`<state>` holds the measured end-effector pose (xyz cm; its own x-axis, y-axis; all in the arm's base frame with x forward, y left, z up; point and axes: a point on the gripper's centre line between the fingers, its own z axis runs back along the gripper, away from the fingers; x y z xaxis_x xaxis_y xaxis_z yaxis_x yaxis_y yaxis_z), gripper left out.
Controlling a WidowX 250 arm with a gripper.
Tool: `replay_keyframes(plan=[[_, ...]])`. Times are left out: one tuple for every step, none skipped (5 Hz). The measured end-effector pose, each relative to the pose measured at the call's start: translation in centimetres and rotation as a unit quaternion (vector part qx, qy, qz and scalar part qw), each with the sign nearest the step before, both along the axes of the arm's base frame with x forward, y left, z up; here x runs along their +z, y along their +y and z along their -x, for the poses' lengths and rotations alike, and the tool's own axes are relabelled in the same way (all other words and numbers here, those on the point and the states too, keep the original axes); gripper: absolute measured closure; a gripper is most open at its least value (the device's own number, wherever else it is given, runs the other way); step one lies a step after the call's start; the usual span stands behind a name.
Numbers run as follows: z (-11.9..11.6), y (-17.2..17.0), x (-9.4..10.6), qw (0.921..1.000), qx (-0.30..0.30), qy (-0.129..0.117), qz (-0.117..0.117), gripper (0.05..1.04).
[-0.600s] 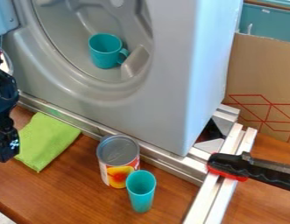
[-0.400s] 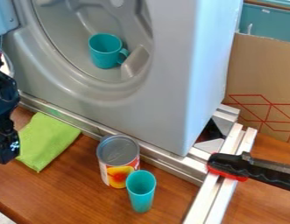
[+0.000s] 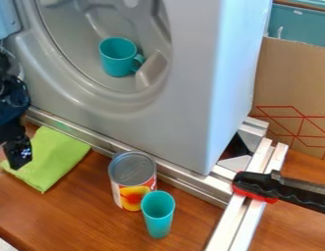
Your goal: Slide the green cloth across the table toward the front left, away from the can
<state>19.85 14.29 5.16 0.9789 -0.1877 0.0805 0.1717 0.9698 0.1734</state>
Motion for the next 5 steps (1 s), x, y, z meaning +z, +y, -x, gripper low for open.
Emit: replay_keyframes(plan=[[-1.1,-0.2,-1.8,0.9996,0.015,-0.017,0.016,0.083],[-2.5,-0.8,-3.7,0.9993,0.033,-0.017,-0.002,0.083],[-3.8,0.1,-3.6,0.9981,0.044,-0.021,-0.037,0.083],[-5.2,0.6,-3.8,0.9990,0.028,-0.017,-0.030,0.083],[-6.0,1.2,-4.2,0.9997,0.007,-0.013,-0.019,0.082]])
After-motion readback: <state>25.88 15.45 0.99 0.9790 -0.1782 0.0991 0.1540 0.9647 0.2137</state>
